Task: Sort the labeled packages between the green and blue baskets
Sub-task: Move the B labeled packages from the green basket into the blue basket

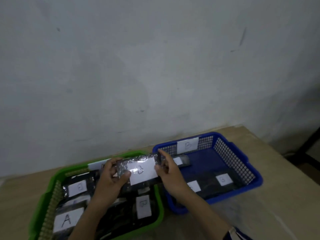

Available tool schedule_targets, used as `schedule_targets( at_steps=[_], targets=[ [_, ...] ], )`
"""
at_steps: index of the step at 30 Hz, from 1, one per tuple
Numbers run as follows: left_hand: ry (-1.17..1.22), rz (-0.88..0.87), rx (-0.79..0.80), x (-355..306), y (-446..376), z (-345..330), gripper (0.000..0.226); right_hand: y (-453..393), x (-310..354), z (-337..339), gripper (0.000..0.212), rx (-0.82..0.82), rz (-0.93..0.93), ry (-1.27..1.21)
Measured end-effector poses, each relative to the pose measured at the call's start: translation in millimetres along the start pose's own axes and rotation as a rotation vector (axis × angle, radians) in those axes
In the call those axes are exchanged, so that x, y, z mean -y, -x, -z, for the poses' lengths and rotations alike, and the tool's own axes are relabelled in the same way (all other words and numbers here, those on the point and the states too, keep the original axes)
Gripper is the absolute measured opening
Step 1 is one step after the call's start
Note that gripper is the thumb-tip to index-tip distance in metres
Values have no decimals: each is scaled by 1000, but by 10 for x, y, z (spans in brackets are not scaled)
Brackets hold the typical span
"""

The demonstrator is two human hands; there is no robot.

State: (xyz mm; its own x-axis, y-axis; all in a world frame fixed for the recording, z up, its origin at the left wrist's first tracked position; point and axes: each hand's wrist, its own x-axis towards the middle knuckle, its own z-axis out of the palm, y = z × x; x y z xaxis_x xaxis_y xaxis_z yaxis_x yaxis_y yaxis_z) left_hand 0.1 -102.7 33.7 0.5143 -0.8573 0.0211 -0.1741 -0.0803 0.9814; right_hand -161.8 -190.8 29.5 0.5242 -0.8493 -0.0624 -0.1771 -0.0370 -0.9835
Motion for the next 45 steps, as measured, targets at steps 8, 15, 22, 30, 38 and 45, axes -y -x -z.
schedule_targets(
  at_steps=[8, 15, 22, 30, 38, 45],
  targets=[
    [27, 40, 146, 19, -20, -745, 31, 114, -240, 712, 55, -69, -7, -24],
    [-29, 67, 152, 47, -101, -1336, 33, 70, -539, 1327, 41, -216, -39, 120],
    [-158, 86, 278, 140, -197, -2031, 31, 87, -1080, 2287, 37, -597, -129, 751],
    [-305, 27, 449, 216, -474, -2713, 32, 44, -1289, 2547, 48, -515, -211, 784],
    [-705, 31, 367, 367, -453, -3142, 20, 70, -1311, 2534, 53, -637, -103, 654],
    [-921, -43, 512, 448, -463, -3157, 27, 63, -1352, 2530, 51, -655, -106, 649]
  ],
)
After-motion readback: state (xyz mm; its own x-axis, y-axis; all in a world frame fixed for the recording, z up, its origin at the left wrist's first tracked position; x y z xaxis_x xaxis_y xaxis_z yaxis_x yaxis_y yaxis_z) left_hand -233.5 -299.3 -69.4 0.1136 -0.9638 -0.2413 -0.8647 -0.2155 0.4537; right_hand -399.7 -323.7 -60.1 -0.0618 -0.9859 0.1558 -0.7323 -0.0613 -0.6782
